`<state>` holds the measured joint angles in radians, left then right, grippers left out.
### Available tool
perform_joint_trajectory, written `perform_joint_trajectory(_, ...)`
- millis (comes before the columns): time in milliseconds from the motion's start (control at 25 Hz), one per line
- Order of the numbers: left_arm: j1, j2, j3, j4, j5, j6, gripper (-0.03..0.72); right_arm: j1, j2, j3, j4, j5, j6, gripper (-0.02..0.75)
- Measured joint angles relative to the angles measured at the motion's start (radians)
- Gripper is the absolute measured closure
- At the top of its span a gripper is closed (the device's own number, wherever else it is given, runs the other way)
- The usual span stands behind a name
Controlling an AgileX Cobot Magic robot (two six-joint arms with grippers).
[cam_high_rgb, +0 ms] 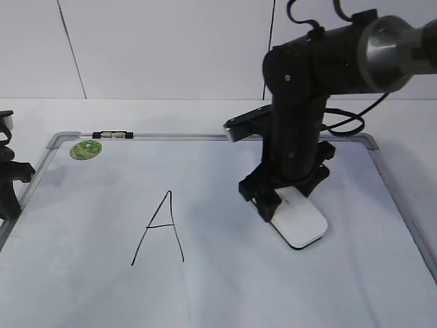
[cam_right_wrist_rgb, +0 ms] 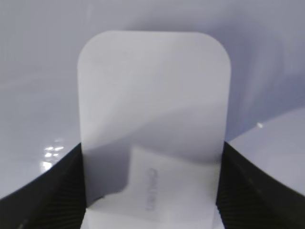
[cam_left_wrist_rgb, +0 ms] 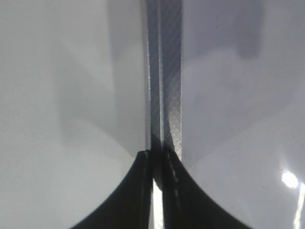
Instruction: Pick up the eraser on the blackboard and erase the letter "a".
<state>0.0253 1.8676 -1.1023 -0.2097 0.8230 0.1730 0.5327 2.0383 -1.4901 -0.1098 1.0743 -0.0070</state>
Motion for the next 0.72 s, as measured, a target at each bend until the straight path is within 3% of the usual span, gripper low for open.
perform_joint_trajectory(200,0.000,0.000,0.000,0.000,0.000,0.000,0.672,-0.086,-0.012,0.000,-0.020,0.025,0.007,0.176)
perform_joint_trajectory(720,0.000,0.001,0.000,0.000,0.000,0.000,0.672,-0.105,-0.274,0.004,-0.037,0.146,0.030,0.176)
